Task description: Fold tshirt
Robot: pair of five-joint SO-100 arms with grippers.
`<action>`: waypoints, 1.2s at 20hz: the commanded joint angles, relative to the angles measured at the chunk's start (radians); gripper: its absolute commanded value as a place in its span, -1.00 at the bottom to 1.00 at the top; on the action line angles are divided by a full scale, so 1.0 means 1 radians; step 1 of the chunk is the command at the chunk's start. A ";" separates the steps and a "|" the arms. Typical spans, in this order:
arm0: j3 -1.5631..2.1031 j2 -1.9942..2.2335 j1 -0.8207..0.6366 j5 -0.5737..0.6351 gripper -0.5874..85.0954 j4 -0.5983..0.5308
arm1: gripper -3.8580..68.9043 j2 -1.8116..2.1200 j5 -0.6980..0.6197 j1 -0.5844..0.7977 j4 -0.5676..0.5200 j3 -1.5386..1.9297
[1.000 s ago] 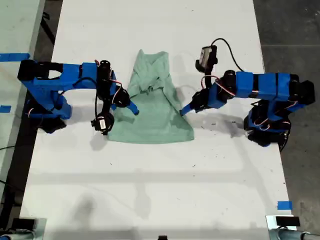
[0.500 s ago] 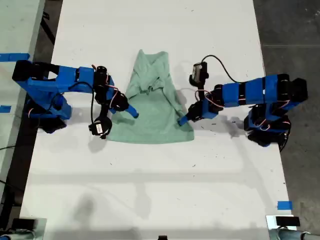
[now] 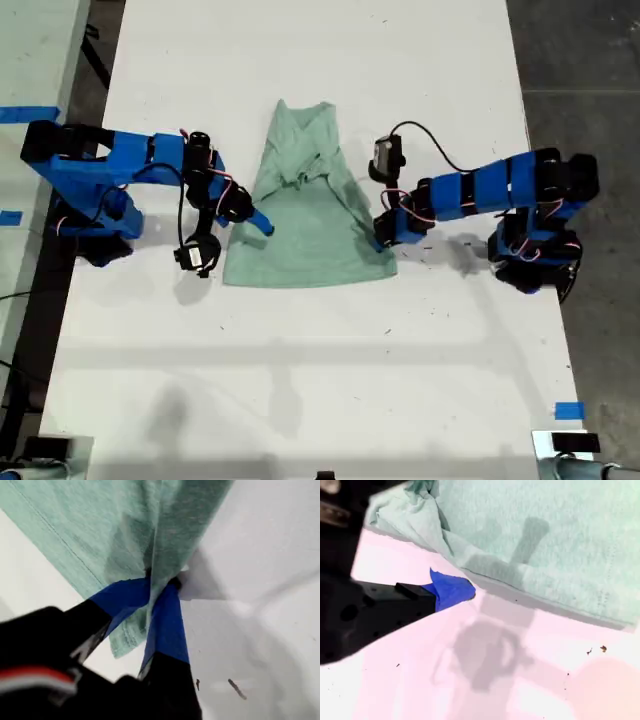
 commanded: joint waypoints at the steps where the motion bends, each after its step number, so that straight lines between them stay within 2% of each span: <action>1: -0.006 0.057 0.002 -0.006 -0.23 -0.009 | -0.94 -0.006 -0.023 -0.006 -0.003 -0.021; 3: -0.005 0.057 0.002 -0.006 -0.23 -0.011 | -0.94 -0.005 -0.029 -0.006 0.055 -0.051; 8: 0.002 0.058 0.002 -0.005 -0.22 -0.023 | -0.95 -0.061 0.009 -0.060 0.442 -0.476; 10: 0.002 0.058 0.002 -0.003 -0.22 -0.025 | -0.95 -0.149 0.044 -0.083 0.495 -0.672; 13: 0.002 0.063 0.005 -0.005 -0.23 -0.025 | -0.95 -0.290 0.098 -0.106 0.463 -0.847; 16: 0.002 0.061 0.008 -0.006 -0.23 -0.026 | -0.95 -0.391 0.153 -0.114 0.327 -0.908; 22: 0.002 0.058 0.014 -0.008 -0.23 -0.028 | -0.95 -0.578 0.213 -0.094 0.124 -0.879; 23: 0.002 0.058 0.015 -0.008 -0.23 -0.026 | -0.84 -0.603 0.225 -0.086 0.107 -0.876; 24: 0.002 0.058 0.017 -0.009 -0.23 -0.025 | -0.45 -0.614 0.230 -0.081 0.103 -0.877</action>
